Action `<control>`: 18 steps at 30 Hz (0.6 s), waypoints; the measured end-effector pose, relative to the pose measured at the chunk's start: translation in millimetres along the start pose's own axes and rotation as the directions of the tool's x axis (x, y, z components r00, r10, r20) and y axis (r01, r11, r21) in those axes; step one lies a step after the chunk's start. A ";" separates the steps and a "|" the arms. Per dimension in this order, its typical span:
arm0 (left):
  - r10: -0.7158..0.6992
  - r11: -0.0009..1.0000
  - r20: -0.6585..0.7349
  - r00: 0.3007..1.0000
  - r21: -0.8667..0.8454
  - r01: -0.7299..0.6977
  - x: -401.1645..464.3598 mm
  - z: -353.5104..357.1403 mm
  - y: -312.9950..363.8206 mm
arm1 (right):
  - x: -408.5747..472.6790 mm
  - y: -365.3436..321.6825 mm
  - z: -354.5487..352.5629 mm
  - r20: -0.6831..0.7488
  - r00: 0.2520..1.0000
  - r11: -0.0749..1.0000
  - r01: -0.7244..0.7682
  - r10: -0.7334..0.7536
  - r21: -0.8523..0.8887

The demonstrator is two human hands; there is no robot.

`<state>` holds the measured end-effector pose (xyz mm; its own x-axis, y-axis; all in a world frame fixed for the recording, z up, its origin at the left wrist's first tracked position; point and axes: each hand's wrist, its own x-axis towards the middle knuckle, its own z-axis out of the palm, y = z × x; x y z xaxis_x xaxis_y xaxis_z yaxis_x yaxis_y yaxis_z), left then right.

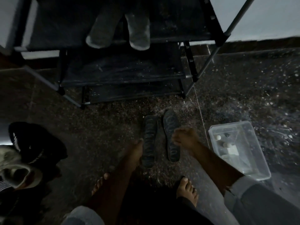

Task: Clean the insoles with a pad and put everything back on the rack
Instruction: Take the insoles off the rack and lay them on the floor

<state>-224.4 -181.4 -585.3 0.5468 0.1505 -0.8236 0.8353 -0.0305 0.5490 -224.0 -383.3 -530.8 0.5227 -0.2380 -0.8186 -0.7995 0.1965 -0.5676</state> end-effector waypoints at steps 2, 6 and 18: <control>0.163 0.986 -0.115 0.980 -0.023 -0.166 -18.7 -5.5 45.0 | -13.7 -37.2 9.7 -0.008 0.997 0.996 0.077 -0.078 -0.051; 0.368 0.890 -0.258 0.893 -0.179 -0.418 -72.2 -33.1 169.6 | -56.0 -124.9 33.7 -0.022 0.958 0.957 0.286 -0.285 0.055; 0.345 0.873 -0.165 0.924 -0.306 -0.380 -123.7 -73.8 311.9 | -105.2 -239.2 117.3 -0.085 0.918 0.911 0.394 -0.386 0.122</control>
<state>-35.8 -136.6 -301.7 0.7839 0.2912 -0.5484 0.5034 0.2190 0.8358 -53.1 -293.7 -319.1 0.7638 -0.3754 -0.5250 -0.4857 0.2015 -0.8506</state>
